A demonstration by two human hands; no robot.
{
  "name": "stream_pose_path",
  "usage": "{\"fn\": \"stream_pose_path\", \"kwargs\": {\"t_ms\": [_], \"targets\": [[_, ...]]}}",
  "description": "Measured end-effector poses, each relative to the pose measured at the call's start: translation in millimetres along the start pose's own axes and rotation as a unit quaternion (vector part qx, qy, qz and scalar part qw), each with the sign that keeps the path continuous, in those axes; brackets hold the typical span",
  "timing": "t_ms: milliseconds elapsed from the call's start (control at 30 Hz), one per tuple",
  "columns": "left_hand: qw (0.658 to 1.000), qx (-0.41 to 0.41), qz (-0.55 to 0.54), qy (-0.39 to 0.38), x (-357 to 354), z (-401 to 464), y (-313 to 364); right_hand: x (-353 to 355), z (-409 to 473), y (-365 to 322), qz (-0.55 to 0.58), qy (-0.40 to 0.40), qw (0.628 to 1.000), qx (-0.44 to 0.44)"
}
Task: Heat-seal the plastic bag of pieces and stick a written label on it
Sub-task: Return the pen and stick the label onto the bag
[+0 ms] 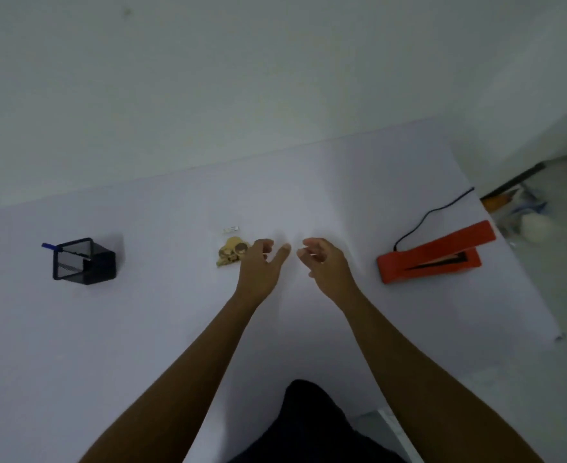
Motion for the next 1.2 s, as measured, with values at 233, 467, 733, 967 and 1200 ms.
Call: {"fn": "stream_pose_path", "kwargs": {"t_ms": [233,467,733,967,1200], "targets": [[0.994,-0.041,0.030,-0.092,-112.1,-12.9,83.0,142.5,-42.2,53.9,-0.022,0.102,0.992,-0.067],[0.985,0.040,0.046,-0.161,-223.2,-8.7,117.4,301.8,-35.3,99.0,-0.052,0.282,0.950,-0.126],[0.990,0.079,0.057,-0.099,-254.4,2.7,124.6,354.4,22.5,120.6,-0.037,0.167,0.971,-0.166],[0.993,0.094,0.058,-0.040,-242.5,41.4,135.6,347.0,73.7,90.6,-0.054,0.132,0.981,-0.129],[0.995,0.079,0.068,-0.008,-208.1,120.9,174.4,331.4,158.0,54.1,-0.061,0.060,0.986,-0.145]]}}
Point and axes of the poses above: each hand's wrist, its own z-axis towards the middle knuckle, its own x-axis out of the back of the hand, y = z × x, the point moved 4 cm from there along z, towards the middle knuckle, and after that the axes turned 11 degrees about z, right-handed, at the moved point
